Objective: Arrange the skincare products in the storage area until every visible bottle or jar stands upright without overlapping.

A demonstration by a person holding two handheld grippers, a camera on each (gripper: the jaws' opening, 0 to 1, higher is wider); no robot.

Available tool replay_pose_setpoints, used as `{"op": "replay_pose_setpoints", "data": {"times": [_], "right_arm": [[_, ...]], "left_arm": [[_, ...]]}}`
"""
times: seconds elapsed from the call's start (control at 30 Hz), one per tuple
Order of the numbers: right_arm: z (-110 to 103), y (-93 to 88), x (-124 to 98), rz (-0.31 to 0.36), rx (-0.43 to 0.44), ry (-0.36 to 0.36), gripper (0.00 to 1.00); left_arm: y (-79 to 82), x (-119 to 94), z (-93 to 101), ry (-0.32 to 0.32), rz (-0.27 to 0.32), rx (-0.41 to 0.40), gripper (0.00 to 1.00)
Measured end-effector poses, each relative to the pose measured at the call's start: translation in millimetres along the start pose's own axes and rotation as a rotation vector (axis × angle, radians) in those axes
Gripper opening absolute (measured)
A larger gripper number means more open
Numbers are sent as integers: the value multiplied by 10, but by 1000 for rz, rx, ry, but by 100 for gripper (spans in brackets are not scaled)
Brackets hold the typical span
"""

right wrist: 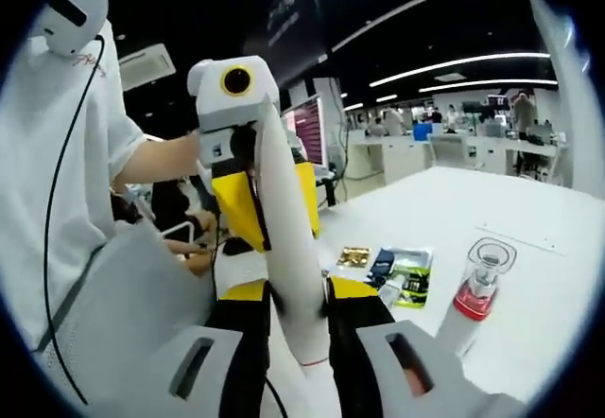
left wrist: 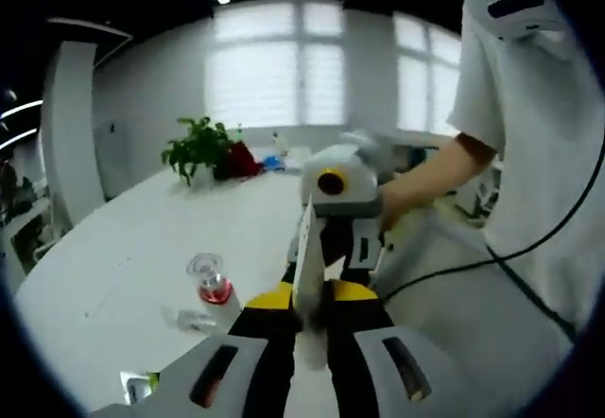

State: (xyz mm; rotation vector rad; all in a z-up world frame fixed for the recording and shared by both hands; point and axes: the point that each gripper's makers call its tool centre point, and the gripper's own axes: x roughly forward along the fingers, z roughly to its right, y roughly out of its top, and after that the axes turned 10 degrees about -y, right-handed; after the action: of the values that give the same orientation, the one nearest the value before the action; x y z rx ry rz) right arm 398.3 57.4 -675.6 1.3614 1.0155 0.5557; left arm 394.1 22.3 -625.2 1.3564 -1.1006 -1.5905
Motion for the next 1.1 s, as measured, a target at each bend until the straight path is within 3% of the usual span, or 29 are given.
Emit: {"op": "replay_pose_setpoints", "data": {"times": [0.3, 0.5, 0.83, 1.1], "right_arm": [[258, -150, -55, 1, 65, -137, 26], [424, -227, -132, -23, 80, -213, 36], [546, -386, -220, -68, 119, -280, 44], [556, -455, -215, -96, 124, -294, 51]], "left_arm": [[-142, 179, -170, -17, -1, -6, 7], [-282, 239, -274, -11, -13, -17, 8], [-437, 227, -649, 53, 2, -33, 7], [-482, 189, -865, 85, -4, -15, 8]]}}
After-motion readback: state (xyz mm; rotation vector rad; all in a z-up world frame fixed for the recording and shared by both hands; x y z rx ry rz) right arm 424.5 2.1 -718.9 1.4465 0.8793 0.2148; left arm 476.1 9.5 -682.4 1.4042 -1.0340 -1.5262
